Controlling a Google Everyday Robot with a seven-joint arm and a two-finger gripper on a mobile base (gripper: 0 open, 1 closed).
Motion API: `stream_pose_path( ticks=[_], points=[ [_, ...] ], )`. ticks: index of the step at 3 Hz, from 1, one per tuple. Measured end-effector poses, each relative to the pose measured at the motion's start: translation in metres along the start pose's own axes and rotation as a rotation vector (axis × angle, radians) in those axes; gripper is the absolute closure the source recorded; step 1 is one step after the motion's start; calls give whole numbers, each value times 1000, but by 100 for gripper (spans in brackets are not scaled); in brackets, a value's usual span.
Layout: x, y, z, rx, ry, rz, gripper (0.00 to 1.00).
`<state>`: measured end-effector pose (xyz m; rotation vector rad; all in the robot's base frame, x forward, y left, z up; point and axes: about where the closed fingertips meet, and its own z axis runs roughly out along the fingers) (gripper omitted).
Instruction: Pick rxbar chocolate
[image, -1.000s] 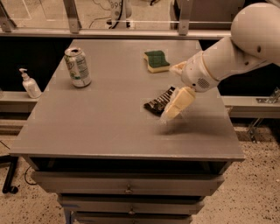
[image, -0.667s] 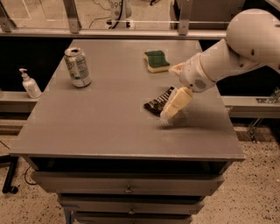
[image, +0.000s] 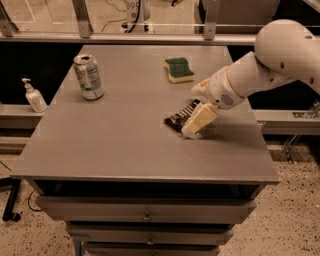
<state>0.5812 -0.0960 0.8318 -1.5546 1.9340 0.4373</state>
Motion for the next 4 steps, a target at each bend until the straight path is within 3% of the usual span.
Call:
stream_pose_path(
  ticks=[3,4],
  points=[
    [1,-2,-6,-3,-9,24,87],
    [-5,5,-14,-12,-20,17,100]
  ],
)
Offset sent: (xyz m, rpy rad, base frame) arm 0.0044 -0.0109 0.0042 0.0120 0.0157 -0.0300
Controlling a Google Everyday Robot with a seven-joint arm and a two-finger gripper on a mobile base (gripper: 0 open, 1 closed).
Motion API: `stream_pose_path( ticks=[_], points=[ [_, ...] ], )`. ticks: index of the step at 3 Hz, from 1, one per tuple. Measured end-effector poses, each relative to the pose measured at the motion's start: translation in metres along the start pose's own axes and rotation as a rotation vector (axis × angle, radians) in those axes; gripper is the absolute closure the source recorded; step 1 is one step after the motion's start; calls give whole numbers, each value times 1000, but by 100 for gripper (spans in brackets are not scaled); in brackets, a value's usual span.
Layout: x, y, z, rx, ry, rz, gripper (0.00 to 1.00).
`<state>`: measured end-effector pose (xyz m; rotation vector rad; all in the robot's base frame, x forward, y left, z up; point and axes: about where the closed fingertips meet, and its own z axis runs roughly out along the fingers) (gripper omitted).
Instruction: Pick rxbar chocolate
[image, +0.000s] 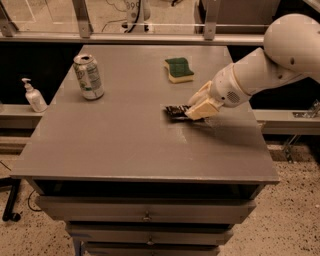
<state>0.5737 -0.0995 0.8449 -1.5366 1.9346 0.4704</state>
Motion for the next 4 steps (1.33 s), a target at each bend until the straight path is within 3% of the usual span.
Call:
stream_pose_path(
  ticks=[4],
  points=[
    [-49,13,-54,7,-102,-39,100]
  ],
)
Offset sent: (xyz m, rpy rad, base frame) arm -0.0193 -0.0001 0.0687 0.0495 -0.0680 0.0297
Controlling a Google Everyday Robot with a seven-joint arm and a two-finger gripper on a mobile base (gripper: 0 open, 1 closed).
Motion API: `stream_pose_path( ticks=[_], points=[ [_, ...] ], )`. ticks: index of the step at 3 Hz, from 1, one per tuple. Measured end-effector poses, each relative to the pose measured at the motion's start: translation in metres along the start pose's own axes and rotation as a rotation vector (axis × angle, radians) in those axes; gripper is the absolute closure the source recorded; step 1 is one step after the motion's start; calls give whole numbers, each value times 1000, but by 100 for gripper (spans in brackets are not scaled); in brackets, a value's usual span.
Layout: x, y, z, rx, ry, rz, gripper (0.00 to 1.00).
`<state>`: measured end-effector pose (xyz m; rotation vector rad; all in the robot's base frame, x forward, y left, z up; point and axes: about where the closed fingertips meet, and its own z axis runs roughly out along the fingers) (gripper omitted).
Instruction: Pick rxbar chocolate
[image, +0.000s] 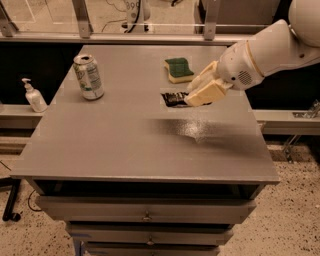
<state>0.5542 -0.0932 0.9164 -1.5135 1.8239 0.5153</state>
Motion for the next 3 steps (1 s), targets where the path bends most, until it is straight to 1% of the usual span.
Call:
stream_pose_path(
  ticks=[1,3],
  points=[
    [-7,2,-4,-8,-26,9,100],
    [-18,5,-11,-40,-120,57,100]
  ],
)
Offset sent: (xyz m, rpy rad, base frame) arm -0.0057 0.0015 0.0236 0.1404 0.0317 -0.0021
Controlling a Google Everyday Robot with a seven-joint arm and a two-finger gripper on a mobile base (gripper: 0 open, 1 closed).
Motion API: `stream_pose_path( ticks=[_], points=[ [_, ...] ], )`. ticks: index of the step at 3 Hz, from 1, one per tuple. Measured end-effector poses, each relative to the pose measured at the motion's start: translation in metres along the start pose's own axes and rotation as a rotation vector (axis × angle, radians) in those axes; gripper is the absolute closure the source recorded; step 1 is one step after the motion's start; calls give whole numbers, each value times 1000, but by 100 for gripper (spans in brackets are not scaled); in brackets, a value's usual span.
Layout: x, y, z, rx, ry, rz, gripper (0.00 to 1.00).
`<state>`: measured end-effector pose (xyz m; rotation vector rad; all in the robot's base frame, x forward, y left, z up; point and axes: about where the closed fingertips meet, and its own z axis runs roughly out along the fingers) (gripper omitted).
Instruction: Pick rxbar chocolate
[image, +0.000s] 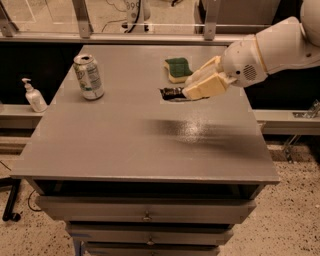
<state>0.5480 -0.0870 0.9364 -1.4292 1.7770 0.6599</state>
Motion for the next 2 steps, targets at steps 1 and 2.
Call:
stream_pose_path(
  ticks=[1,2],
  points=[
    [0,3,2,-17,-26,28,100],
    [-3,6,3,-20,-19,51,100]
  ],
)
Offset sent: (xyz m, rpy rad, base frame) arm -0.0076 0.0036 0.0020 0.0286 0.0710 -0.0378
